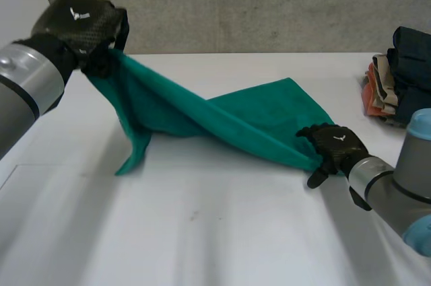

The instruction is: Fold the laundry.

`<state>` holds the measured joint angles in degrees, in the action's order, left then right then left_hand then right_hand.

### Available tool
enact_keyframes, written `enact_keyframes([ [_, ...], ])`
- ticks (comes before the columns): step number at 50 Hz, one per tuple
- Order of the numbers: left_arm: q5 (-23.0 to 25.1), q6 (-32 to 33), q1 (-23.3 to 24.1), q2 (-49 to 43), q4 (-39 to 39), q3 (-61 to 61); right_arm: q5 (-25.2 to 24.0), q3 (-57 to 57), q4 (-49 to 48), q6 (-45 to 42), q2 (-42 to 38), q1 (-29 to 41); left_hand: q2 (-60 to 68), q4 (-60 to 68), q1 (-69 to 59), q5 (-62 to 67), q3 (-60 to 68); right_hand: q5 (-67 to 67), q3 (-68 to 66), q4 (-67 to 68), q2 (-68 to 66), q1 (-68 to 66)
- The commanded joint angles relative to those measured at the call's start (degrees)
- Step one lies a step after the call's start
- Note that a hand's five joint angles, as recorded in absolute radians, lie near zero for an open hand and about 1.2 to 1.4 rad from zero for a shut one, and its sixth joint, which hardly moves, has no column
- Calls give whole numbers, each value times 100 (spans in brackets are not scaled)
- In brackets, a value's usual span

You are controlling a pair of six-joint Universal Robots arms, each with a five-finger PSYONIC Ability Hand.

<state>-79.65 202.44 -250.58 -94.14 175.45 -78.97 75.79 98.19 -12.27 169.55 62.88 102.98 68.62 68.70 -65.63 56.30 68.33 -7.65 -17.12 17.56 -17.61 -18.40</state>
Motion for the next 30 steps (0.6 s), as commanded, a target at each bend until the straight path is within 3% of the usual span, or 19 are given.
enact_keyframes([
  [1,-95,-407,141,106,112,321,304,-142,-205,219,-293,345,1138,1130,-1437,1370,1167,-1083,-1136,1092,-1087,-1008],
  [3,-130,-477,158,132,112,356,410,-168,-346,245,-337,381,1138,1130,-1437,1370,1167,-2005,-2058,2014,-2009,-1930],
  [4,-165,-529,167,176,130,365,541,-203,-503,237,-390,381,1138,1130,-1437,1370,1167,-3876,-3929,3885,-3880,-3801],
  [6,-209,-574,150,220,130,356,691,-230,-636,219,-382,363,1138,1130,-1437,1370,1167,-6224,-6278,6234,-6229,-6150],
  [9,-288,-653,88,308,147,321,990,-283,-777,70,-242,161,1138,1130,-1437,1370,1167,-6235,-6288,6244,-6239,-6160],
  [12,-288,-653,-263,361,130,93,912,-335,-733,-535,601,-181,1138,1130,-1437,1370,1167,-6235,-6288,6244,-6239,-6160],
  [17,97,-531,-842,309,68,-424,106,-703,282,-1904,1734,-629,1138,1130,-1437,1370,1167,-6235,-6288,6244,-6239,-6160],
  [21,458,-329,-1115,99,-2,-759,-397,-1177,1363,-2180,2131,-788,1138,1130,-1437,1370,1167,-6235,-6288,6244,-6239,-6160],
  [25,651,-91,-1230,-472,7,-909,-714,-1599,2165,-2189,1941,-885,1138,1130,-1437,1370,1167,-6235,-6288,6244,-6239,-6160],
  [30,635,33,-1178,-1246,252,-655,-706,-2198,2343,-2408,1211,-648,1138,1130,-1437,1370,1167,-6235,-6288,6244,-6239,-6160],
])
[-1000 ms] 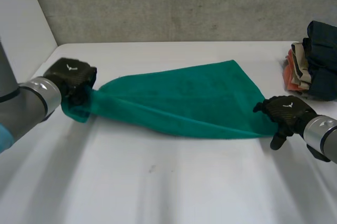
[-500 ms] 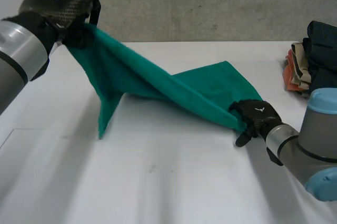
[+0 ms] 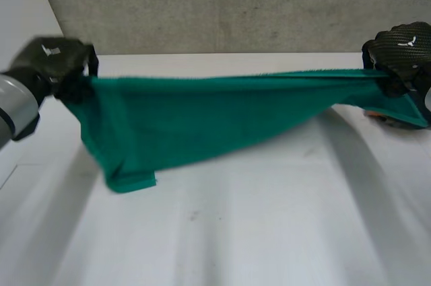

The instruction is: Fold the laundry.

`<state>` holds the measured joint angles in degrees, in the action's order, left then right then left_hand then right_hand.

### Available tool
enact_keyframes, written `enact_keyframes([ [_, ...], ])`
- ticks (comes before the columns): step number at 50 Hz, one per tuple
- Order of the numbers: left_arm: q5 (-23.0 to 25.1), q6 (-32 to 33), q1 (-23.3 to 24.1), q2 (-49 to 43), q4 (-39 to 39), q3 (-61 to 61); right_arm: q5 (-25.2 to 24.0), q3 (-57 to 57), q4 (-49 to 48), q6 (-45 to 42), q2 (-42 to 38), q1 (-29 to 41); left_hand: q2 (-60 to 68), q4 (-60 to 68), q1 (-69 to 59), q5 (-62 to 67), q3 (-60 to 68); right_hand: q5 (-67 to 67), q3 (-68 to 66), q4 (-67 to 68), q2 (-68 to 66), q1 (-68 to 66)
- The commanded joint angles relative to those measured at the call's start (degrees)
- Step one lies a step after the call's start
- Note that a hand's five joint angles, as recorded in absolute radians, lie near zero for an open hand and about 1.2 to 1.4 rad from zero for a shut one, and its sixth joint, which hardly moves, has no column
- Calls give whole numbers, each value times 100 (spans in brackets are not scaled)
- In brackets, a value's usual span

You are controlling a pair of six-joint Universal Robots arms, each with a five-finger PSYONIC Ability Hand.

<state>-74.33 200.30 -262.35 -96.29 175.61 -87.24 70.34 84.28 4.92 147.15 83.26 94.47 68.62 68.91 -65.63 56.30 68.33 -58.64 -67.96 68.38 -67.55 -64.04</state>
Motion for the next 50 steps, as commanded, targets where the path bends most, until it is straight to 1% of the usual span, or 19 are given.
enact_keyframes([
  [1,94,246,8,-1180,359,285,-126,-921,624,-222,-994,256,1138,1109,-1437,1370,1167,-1136,-1204,1162,-1245,-1596],
  [3,16,272,52,-1583,805,705,40,-1367,598,-423,-1554,344,1138,1109,-1437,1370,1167,-1136,-1204,1162,-1245,-1596],
  [6,-116,316,70,-1928,1404,1225,269,-1957,519,-573,-2066,441,1138,1109,-1437,1370,1167,-1136,-1204,1162,-1245,-1596],
  [7,-247,369,79,-2085,1911,1601,461,-2412,405,-600,-2355,519,1138,1109,-1437,1370,1167,-1136,-1204,1162,-1245,-1596],
  [9,-389,387,79,-2192,2370,2007,708,-3080,73,-504,-2681,581,1138,1109,-1437,1370,1167,-1136,-1204,1162,-1245,-1596],
  [10,-572,404,96,-2253,2878,2383,762,-3276,-104,-451,-2744,582,1138,1109,-1437,1370,1167,-1136,-1204,1162,-1245,-1596],
  [12,-757,378,105,-2280,3302,2728,876,-3619,-569,-285,-2788,590,1138,1109,-1437,1370,1167,-1136,-1204,1162,-1245,-1596],
  [13,-915,343,105,-2289,3626,2999,920,-3760,-1120,-40,-2788,582,1138,1109,-1437,1370,1167,-1136,-1204,1162,-1245,-1596],
  [15,-1030,273,114,-2263,3883,3203,912,-3787,-1763,233,-2727,582,1138,1109,-1437,1370,1167,-1136,-1204,1162,-1245,-1596],
  [16,-1057,168,131,-2211,4059,3309,885,-3753,-2515,583,-2614,582,1138,1109,-1437,1370,1167,-1136,-1204,1162,-1245,-1596],
  [19,-970,-95,167,-2096,4323,3310,754,-3577,-3511,1146,-2411,582,1138,1109,-1437,1370,1167,-1136,-1204,1162,-1245,-1596],
  [21,-917,-193,167,-2052,4377,3257,648,-3498,-3735,1324,-2349,555,1138,1109,-1437,1370,1167,-1136,-1204,1162,-1245,-1596],
  [29,-908,-378,-26,-1806,4359,2142,288,-2962,-3095,1430,-2270,503,1138,1109,-1437,1370,1167,-1136,-1204,1162,-1245,-1596],
  [33,-768,-422,-79,-1779,4368,1053,121,-2128,-2769,1308,-2261,467,1138,1109,-1437,1370,1167,-1136,-1204,1162,-1245,-1596],
  [35,-548,-457,-88,-1823,4412,490,42,-1610,-2751,1150,-2261,459,1138,1109,-1437,1370,1167,-1136,-1204,1162,-1245,-1596],
  [38,21,-475,-106,-2086,4639,-343,-3,-837,-2751,729,-2375,450,1138,1109,-1437,1370,1167,-1136,-1204,1162,-1245,-1596],
  [41,426,-422,-114,-2262,4877,-854,24,-458,-2646,333,-2542,459,1138,1109,-1437,1370,1167,-1136,-1204,1162,-1245,-1596],
  [46,586,-159,-176,-2193,4782,-1488,103,-97,-2014,-178,-2604,441,1138,1109,-1437,1370,1167,-1136,-1204,1162,-1245,-1596],
  [50,648,158,-334,-1842,4238,-1963,164,62,-1232,-476,-2525,371,1138,1109,-1437,1370,1167,-1136,-1204,1162,-1245,-1596],
])
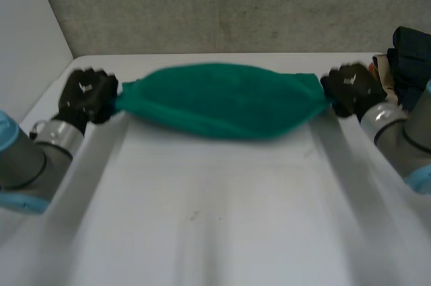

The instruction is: Fold the laundry.

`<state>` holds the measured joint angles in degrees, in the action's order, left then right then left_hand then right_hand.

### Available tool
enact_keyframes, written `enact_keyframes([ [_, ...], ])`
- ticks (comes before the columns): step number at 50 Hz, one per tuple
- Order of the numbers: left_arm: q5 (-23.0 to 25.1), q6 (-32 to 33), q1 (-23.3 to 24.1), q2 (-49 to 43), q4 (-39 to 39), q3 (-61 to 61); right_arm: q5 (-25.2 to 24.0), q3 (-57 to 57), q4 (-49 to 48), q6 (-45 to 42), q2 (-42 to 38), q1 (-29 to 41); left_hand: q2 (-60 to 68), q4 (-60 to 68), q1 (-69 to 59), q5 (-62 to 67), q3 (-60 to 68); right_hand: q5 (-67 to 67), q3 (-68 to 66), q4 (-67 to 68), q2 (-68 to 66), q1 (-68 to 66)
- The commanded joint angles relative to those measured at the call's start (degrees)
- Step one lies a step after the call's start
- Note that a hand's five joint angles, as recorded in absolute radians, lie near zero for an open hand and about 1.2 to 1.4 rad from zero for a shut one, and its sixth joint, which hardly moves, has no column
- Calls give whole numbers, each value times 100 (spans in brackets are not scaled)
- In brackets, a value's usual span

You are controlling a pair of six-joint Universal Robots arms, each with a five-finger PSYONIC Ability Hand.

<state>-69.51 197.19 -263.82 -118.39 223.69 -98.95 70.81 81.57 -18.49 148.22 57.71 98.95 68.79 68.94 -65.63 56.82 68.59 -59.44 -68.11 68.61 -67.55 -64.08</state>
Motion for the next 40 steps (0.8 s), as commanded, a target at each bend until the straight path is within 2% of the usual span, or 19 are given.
enact_keyframes([
  [1,192,539,-231,473,-738,-879,143,359,1284,-653,91,-95,1121,1106,-1437,1318,1141,-1056,-1189,1139,-1245,-1592],
  [6,543,1075,-486,1229,-2082,-1354,459,605,2698,-1277,618,-262,1121,1106,-1437,1318,1141,-1056,-1189,1139,-1245,-1592],
  [7,700,1354,-582,1517,-2641,-1485,582,710,3249,-1530,828,-358,1121,1106,-1437,1318,1141,-1056,-1189,1139,-1245,-1592],
  [10,938,1839,-741,1915,-3488,-1627,653,886,3947,-1971,1119,-516,1121,1106,-1437,1318,1141,-1056,-1189,1139,-1245,-1592],
  [11,1078,2171,-872,2133,-4021,-1671,636,974,4315,-2277,1268,-639,1121,1106,-1437,1318,1141,-1056,-1189,1139,-1245,-1592],
  [15,1369,2980,-1179,2434,-5113,-1663,391,1071,4809,-3068,1506,-938,1121,1106,-1437,1318,1141,-1056,-1189,1139,-1245,-1592],
  [18,1588,3560,-1303,2417,-5677,-1540,232,888,4837,-3229,1481,-983,1121,1106,-1437,1318,1141,-1056,-1189,1139,-1245,-1592],
  [21,1765,3861,-1313,2347,-5679,-1303,161,580,4601,-2844,1253,-878,1121,1106,-1437,1318,1141,-1056,-1189,1139,-1245,-1592],
  [23,1897,3924,-1260,2154,-5513,-1013,152,185,4171,-2282,945,-659,1121,1106,-1437,1318,1141,-1056,-1189,1139,-1245,-1592],
  [29,1880,3309,-733,1223,-4591,-117,345,-676,3010,-1428,31,-245,1121,1106,-1437,1318,1141,-1056,-1189,1139,-1245,-1592],
  [33,1240,2808,-399,423,-3642,639,819,-1309,2254,-1296,-654,-87,1121,1106,-1437,1318,1141,-1056,-1189,1139,-1245,-1592],
  [34,890,2668,-277,126,-3318,953,1003,-1519,2018,-1296,-890,-43,1121,1106,-1437,1318,1141,-1056,-1189,1139,-1245,-1592],
  [38,186,2448,14,-551,-2850,1744,1215,-2012,1516,-1330,-1418,36,1121,1106,-1437,1318,1141,-1056,-1189,1139,-1245,-1592],
  [40,-9,2421,111,-807,-2779,2054,1216,-2197,1375,-1340,-1613,54,1121,1106,-1437,1318,1141,-1056,-1189,1139,-1245,-1592],
])
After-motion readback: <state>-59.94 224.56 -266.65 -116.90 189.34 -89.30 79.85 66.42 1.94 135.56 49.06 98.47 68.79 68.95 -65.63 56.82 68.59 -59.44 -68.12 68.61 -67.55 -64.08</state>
